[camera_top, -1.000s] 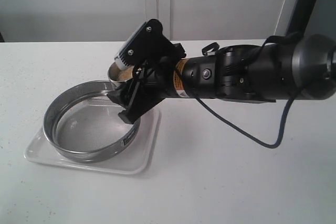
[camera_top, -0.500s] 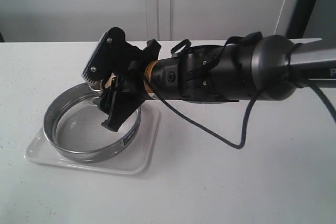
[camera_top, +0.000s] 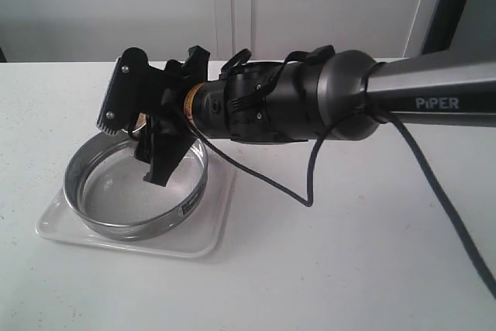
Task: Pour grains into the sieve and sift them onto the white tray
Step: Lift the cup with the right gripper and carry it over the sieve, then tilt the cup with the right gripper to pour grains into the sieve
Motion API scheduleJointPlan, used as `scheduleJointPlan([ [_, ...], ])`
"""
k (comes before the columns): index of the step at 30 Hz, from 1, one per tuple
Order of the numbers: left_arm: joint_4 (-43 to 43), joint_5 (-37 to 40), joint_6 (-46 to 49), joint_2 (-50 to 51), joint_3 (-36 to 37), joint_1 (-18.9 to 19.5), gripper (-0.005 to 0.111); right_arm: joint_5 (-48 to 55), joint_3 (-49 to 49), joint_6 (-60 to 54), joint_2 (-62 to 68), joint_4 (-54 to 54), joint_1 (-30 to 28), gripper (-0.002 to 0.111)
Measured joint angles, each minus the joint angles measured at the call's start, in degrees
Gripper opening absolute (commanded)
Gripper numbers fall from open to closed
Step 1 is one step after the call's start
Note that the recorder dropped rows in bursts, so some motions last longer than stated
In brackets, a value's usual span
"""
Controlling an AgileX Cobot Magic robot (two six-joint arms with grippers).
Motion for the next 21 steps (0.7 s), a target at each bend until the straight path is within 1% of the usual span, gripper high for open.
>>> scheduleJointPlan([
  [7, 0.00, 0.00, 0.00, 0.00, 0.00, 0.00, 0.000, 3.59, -3.22, -8.81, 2.24, 0.00, 0.10, 0.000],
  [14, 0.00, 0.00, 0.00, 0.00, 0.00, 0.00, 0.000, 3.77, -4.62, -18.72, 5.69, 0.00, 0.10, 0.000],
  [21, 0.00, 0.00, 0.00, 0.00, 0.00, 0.00, 0.000, 3.77, -4.67, -28.40, 6.07, 0.00, 0.10, 0.000],
])
